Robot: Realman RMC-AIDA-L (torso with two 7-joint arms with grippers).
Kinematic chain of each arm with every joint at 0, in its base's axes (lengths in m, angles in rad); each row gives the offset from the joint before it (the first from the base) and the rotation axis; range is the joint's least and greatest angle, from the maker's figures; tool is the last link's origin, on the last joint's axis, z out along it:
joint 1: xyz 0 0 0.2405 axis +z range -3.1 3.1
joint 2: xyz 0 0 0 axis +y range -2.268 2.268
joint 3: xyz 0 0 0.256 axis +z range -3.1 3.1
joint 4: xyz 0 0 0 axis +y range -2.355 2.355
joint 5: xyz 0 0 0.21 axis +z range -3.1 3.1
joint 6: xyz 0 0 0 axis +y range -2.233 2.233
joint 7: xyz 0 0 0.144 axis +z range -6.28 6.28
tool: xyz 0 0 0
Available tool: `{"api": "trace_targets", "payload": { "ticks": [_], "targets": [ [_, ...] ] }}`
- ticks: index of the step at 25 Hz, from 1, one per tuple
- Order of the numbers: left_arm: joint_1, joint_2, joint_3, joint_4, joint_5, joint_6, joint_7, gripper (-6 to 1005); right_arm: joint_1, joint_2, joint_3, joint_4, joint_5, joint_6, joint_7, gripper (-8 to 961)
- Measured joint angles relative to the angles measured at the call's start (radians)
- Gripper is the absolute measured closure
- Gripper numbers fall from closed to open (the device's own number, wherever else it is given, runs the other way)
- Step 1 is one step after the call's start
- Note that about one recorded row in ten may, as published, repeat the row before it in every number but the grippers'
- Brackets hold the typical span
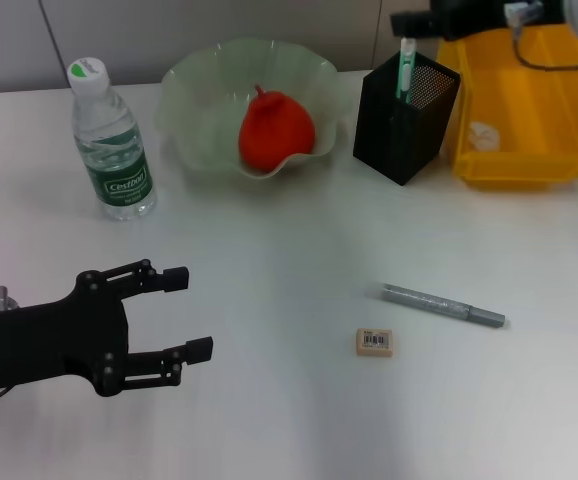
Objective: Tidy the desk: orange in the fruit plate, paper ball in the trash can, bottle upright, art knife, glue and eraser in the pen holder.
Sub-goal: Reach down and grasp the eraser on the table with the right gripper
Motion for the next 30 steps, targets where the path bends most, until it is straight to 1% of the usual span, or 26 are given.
{"api": "trace_targets", "payload": {
  "ticks": [1,2,4,5,6,8,9,10,11,12,14,15,16,19,20,21,24,25,30],
  "targets": [
    [0.0,0.0,0.0,0.0,0.0,0.0,0.001,172,0.0,0.0,0.0,0.0,0.0,0.0,0.0,328],
    [0.0,0.0,0.0,0.0,0.0,0.0,0.001,172,0.007,-0.001,0.0,-0.038,-0.039,-0.059,0.034,328],
    [-0.001,0.0,0.0,0.0,0.0,0.001,0.002,172,0.032,-0.001,-0.004,-0.107,-0.121,-0.189,0.091,328],
    [-0.002,0.001,0.0,0.0,0.0,0.002,0.001,172,0.067,-0.001,-0.029,-0.142,-0.199,-0.309,0.137,328],
    [-0.002,0.001,0.0,0.0,0.0,0.002,0.001,172,0.067,-0.001,-0.029,-0.142,-0.199,-0.309,0.137,328],
    [-0.003,0.001,0.0,0.0,0.0,0.002,0.001,172,0.105,-0.002,-0.062,-0.145,-0.264,-0.401,0.173,328],
    [-0.004,0.001,0.0,0.0,0.0,0.002,0.001,172,0.13,-0.002,-0.081,-0.133,-0.299,-0.448,0.186,328],
    [-0.004,0.001,0.001,0.0,0.0,0.002,0.001,172,0.169,-0.002,-0.107,-0.093,-0.346,-0.503,0.196,328],
    [-0.004,0.001,0.001,0.0,0.0,0.002,0.001,172,0.169,-0.002,-0.107,-0.093,-0.346,-0.503,0.196,328],
    [-0.004,0.0,0.001,0.0,0.0,0.002,0.001,172,0.185,-0.001,-0.117,-0.068,-0.361,-0.523,0.197,328],
    [-0.004,0.0,0.001,-0.001,0.0,0.002,0.001,172,0.218,0.001,-0.141,0.002,-0.376,-0.539,0.196,327],
    [-0.004,0.0,0.0,-0.001,0.0,0.002,0.001,172,0.242,0.001,-0.163,0.07,-0.379,-0.536,0.19,327],
    [-0.004,0.0,0.0,-0.001,0.0,0.002,0.001,172,0.242,0.001,-0.163,0.07,-0.379,-0.536,0.19,327],
    [-0.004,-0.001,0.0,-0.001,0.0,0.002,0.001,172,0.268,0.002,-0.196,0.175,-0.385,-0.499,0.166,327],
    [-0.004,-0.001,0.0,-0.001,0.0,0.002,0.0,172,0.28,0.004,-0.222,0.232,-0.389,-0.465,0.151,327],
    [-0.004,-0.001,0.0,-0.001,0.0,0.002,0.0,172,0.28,0.004,-0.222,0.232,-0.389,-0.465,0.151,327],
    [-0.002,-0.001,0.0,-0.001,0.0,0.003,0.0,172,0.293,0.005,-0.264,0.294,-0.391,-0.416,0.133,327],
    [-0.002,-0.001,0.0,-0.001,0.0,0.003,0.0,172,0.297,0.006,-0.294,0.319,-0.391,-0.381,0.124,327],
    [-0.003,-0.002,0.0,-0.011,0.0,0.001,0.002,172,0.3,0.01,-0.331,0.366,-0.384,-0.314,0.095,327]
  ]
}}
